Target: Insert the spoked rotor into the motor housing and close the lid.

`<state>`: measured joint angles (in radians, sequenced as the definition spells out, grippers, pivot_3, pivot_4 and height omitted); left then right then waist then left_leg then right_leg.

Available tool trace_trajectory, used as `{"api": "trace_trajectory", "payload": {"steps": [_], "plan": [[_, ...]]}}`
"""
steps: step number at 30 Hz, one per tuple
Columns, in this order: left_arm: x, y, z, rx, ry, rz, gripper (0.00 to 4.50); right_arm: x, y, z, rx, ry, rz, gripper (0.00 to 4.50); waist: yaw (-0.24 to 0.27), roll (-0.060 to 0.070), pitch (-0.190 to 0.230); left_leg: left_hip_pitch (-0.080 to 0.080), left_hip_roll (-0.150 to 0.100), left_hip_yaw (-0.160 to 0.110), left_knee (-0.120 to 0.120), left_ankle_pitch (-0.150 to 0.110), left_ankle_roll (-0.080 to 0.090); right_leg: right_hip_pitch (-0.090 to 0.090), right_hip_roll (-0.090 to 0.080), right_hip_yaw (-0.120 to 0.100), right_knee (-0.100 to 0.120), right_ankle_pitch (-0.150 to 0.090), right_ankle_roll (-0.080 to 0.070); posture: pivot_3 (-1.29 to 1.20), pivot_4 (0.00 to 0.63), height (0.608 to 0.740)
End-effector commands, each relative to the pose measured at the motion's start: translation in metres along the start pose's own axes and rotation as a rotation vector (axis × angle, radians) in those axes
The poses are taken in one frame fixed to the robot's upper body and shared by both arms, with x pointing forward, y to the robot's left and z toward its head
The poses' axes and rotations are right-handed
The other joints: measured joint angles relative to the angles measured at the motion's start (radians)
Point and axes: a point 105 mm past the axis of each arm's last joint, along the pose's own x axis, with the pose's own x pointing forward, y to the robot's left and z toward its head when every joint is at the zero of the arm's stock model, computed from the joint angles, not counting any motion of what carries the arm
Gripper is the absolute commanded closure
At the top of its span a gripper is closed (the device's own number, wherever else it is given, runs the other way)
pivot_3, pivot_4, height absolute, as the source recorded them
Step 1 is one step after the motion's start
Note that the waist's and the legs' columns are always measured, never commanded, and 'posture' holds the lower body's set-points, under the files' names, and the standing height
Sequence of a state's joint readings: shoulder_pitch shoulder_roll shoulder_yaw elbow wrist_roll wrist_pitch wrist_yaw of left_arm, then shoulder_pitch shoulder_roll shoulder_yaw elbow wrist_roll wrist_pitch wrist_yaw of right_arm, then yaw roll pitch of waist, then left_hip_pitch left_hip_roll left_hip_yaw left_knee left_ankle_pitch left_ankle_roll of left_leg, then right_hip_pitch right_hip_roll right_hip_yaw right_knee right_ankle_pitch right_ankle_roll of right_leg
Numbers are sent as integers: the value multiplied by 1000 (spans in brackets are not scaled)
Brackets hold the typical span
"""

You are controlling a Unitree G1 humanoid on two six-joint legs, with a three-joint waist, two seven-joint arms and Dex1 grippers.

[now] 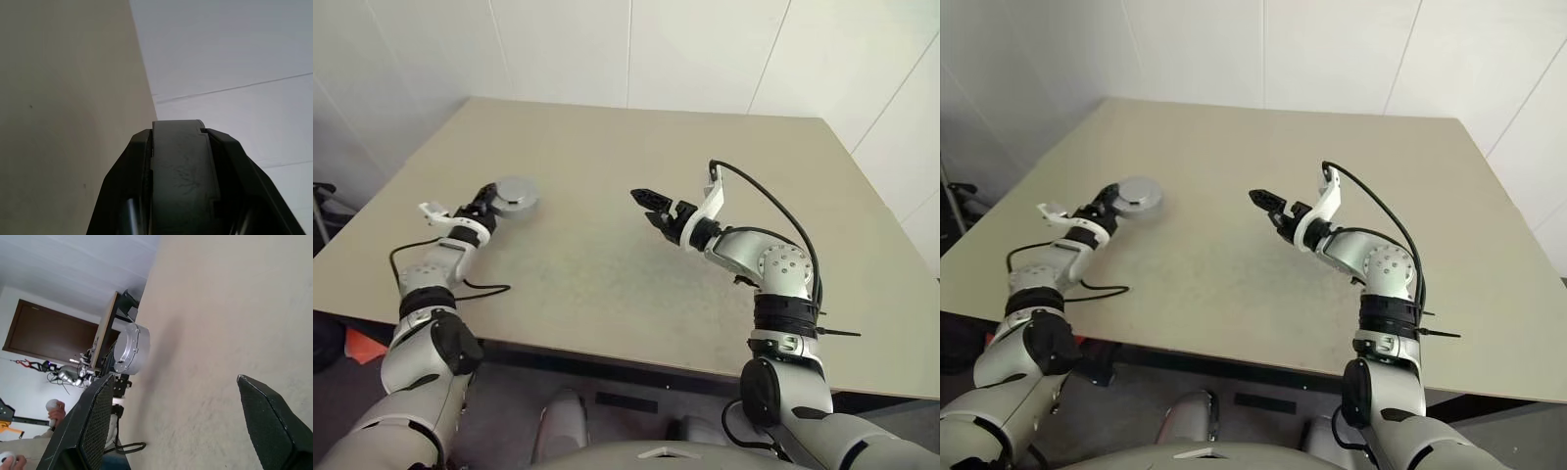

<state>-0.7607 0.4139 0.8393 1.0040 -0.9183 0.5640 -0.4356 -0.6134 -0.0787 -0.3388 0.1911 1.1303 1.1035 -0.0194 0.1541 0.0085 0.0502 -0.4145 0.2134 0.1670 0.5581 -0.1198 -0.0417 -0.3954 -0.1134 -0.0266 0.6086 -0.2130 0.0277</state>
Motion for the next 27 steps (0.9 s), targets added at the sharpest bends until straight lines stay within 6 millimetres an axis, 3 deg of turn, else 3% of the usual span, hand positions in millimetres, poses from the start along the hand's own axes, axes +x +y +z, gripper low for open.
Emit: {"api": "trace_trajectory", "payload": {"steps": [1, 11, 13, 14, 20, 24, 27], "plan": [[-1, -1, 27, 38, -116, 44, 3197, 5, 13, 5, -31, 2, 46, 11, 0, 0, 0, 0, 0, 0, 0, 0, 0, 0, 0, 0, 0, 0, 0, 0, 0, 740], [-6, 23, 26, 66, -137, 166, 3197, 9, 14, 1, -38, 17, 53, 11, -2, -3, -1, 1, 2, -2, 3, 0, -1, 2, 1, -1, 1, 1, -2, 0, 0, 740], [-8, 25, 29, 104, -137, 183, 2494, 9, 13, 1, -42, 16, 49, 0, -3, -3, -1, 2, 2, -2, 3, 0, -1, 3, 1, -1, 1, 1, -2, 0, 0, 740], [-9, 26, 31, 124, -144, 194, 2362, 9, 13, 1, -42, 16, 47, 0, -3, -3, -1, 2, 2, -2, 3, 0, -1, 3, 1, -1, 1, 1, -2, 0, 0, 740], [-32, 41, 81, 241, -347, 383, 345, 11, 11, 0, -61, 19, 35, 0, -19, -3, -1, 10, 3, -1, 2, 0, -1, 7, 2, 0, 1, -2, -3, 0, 0, 740], [-45, 30, 118, 319, -475, 421, 345, 11, 9, 3, -151, 3, 18, 0, -30, -3, -1, 11, 8, -1, 2, 1, -2, 7, 5, -1, 1, -3, -1, 0, 0, 740], [-43, 8, 136, 412, -505, 395, 345, 9, 10, 11, -350, -54, 11, 0, -24, -4, -1, 10, 9, -1, 1, 1, -2, 7, 5, -2, 1, -3, -1, 0, 0, 740]]}}
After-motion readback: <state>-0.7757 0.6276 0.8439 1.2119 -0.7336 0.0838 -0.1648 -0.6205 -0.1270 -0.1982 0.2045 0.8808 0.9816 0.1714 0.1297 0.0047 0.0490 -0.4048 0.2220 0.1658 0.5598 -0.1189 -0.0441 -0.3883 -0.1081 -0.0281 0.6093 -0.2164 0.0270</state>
